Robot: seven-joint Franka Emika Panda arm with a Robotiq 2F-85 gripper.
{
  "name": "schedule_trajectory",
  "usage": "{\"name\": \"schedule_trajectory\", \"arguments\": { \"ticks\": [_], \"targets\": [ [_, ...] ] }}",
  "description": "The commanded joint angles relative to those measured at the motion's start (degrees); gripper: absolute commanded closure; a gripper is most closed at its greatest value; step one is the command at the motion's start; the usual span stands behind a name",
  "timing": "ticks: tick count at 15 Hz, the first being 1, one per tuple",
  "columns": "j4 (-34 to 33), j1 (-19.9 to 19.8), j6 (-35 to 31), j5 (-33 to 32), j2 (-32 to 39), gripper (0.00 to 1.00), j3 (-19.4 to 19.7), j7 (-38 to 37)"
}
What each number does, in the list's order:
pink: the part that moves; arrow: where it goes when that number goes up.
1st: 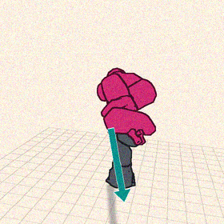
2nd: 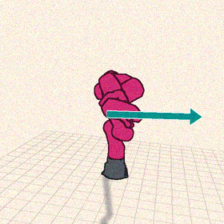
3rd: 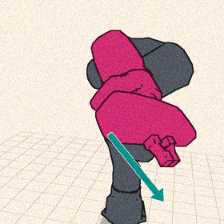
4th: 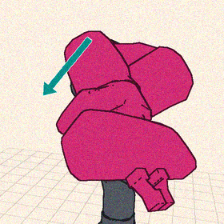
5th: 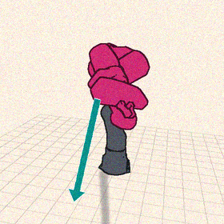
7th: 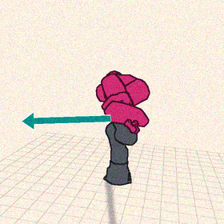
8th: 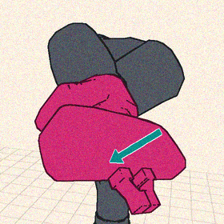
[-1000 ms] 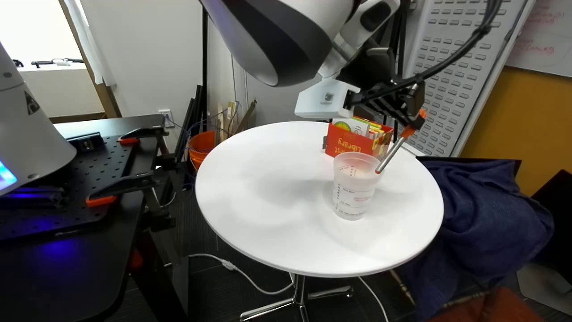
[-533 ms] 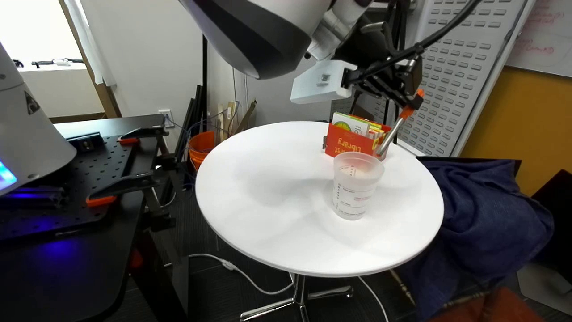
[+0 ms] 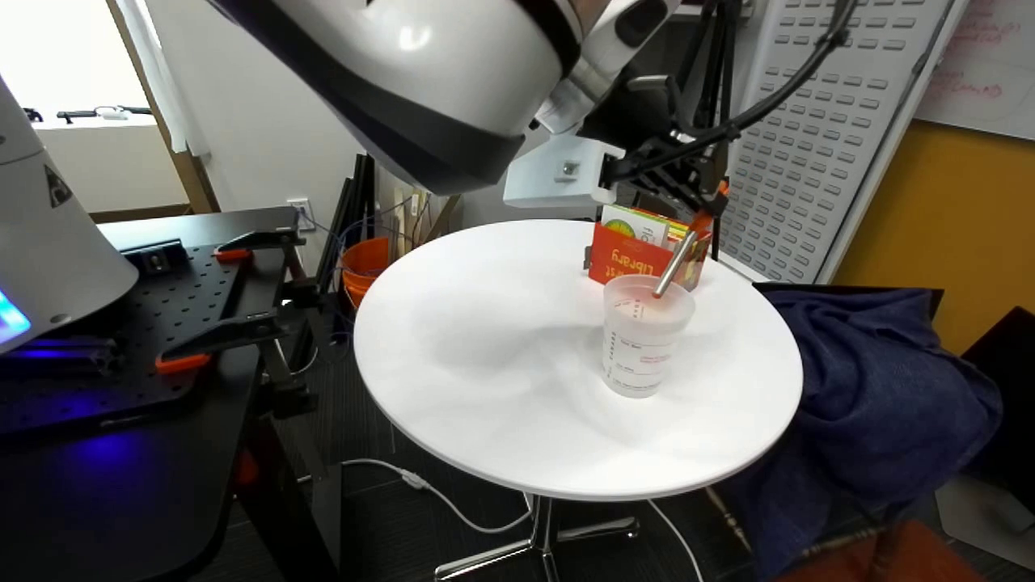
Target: Put the marker inside the cup
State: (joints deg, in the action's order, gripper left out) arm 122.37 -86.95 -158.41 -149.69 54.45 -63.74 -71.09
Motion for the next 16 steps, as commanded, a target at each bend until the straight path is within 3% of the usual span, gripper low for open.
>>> {"name": "schedule_trajectory", "arguments": {
  "ticks": [1,6,8,16],
  "targets": [
    [0.5,-3.0,-0.8,0.0,4.9,0.96,-2.2,6.8],
    [0.4,-4.1,-1.0,0.0,8.5,0.96,-2.7,12.0],
    [0.4,-4.5,-0.8,0.0,9.6,0.56,-2.8,13.5],
    [0.9,-4.6,-0.9,0.0,9.4,0.00,-2.0,13.2]
  ]
}}
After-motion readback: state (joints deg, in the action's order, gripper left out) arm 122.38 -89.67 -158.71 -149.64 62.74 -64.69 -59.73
